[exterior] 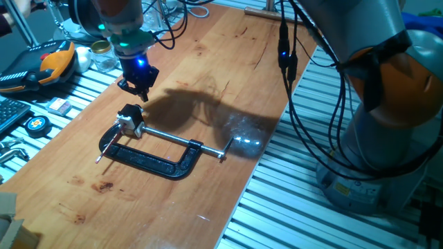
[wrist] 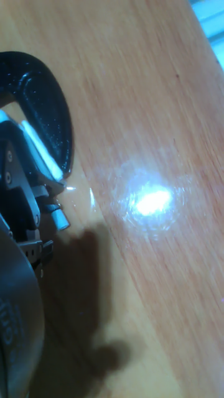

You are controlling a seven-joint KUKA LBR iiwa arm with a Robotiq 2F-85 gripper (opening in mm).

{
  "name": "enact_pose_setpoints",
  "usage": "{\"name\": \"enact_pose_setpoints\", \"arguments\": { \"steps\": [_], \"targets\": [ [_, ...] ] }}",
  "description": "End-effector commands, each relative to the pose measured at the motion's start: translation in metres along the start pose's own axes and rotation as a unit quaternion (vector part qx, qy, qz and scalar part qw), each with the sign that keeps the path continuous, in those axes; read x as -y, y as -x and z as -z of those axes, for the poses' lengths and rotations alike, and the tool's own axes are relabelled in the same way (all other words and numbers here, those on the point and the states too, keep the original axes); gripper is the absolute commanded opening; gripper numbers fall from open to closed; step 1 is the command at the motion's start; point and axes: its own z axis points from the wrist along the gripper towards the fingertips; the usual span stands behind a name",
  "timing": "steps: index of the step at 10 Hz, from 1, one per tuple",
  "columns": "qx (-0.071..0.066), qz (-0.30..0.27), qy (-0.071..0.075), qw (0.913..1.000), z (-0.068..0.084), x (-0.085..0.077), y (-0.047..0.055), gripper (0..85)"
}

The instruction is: Sharpen the pencil with a pencil sharpener

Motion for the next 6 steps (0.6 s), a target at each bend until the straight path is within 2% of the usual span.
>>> {"name": "enact_pose_setpoints", "arguments": {
  "steps": [1, 2, 3, 4, 5, 6],
  "targets": [
    [0.001, -0.027, 0.006, 0.9996, -0.0001, 0.0006, 0.0002, 0.0],
    [0.011, -0.047, 0.014, 0.9987, -0.0010, 0.0010, 0.0007, 0.0],
    [0.027, -0.056, 0.029, 0.9976, -0.0029, 0.0021, 0.0011, 0.0],
    [0.035, -0.079, 0.036, 0.9957, -0.0050, 0.0016, 0.0018, 0.0],
    [0.032, -0.095, 0.038, 0.9942, -0.0062, 0.0011, 0.0017, 17.0],
    [0.029, -0.111, 0.040, 0.9926, -0.0066, 0.0003, 0.0018, 17.0]
  ]
}}
